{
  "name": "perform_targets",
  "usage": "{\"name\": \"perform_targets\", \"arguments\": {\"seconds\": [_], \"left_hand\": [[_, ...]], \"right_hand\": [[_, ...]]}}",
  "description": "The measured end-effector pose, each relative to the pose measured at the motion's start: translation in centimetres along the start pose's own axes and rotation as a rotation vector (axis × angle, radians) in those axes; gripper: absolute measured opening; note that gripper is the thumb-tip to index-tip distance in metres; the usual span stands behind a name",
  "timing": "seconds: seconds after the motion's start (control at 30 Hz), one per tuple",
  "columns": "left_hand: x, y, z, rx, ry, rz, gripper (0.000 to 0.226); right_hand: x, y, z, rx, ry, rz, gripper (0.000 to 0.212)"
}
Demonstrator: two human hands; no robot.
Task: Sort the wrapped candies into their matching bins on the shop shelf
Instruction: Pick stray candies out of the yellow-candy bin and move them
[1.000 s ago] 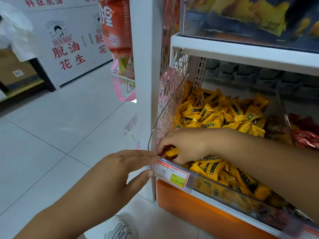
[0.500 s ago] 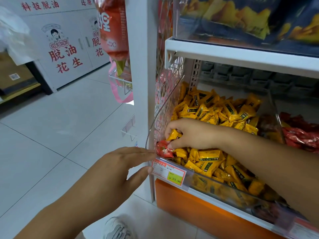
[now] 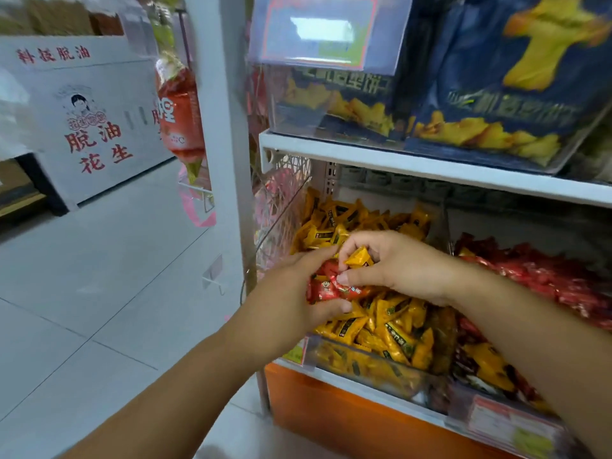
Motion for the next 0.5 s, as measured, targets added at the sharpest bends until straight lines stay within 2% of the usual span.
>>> {"name": "perform_targets", "arguments": {"seconds": [0.13, 0.4, 0.5], "left_hand": [[-1.2, -1.5, 1.4, 0.033, 0.183, 0.019, 0.029], [-2.2, -2.5, 2.1, 0.128, 0.320, 0.065, 0.007], [-1.9, -2.6, 1.8, 0.189, 0.349, 0.070, 0.009]], "right_hand": [[1.0, 1.6, 0.4, -0.014, -0.054, 0.113, 0.013], [2.1, 3.1, 1.9, -0.029, 0.088, 0.316, 0.015], [1.8, 2.9, 1.8, -0.010, 0.036, 0.289, 0.015]]}}
Point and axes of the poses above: each hand's wrist, its own y-axis away from the middle knuckle, its own x-axis out of the back of the hand, z = x × y, the point moved 2 cm from there along -y, towards the middle knuckle, and after that the axes turned 3 degrees about y, right-handed, at the moved point
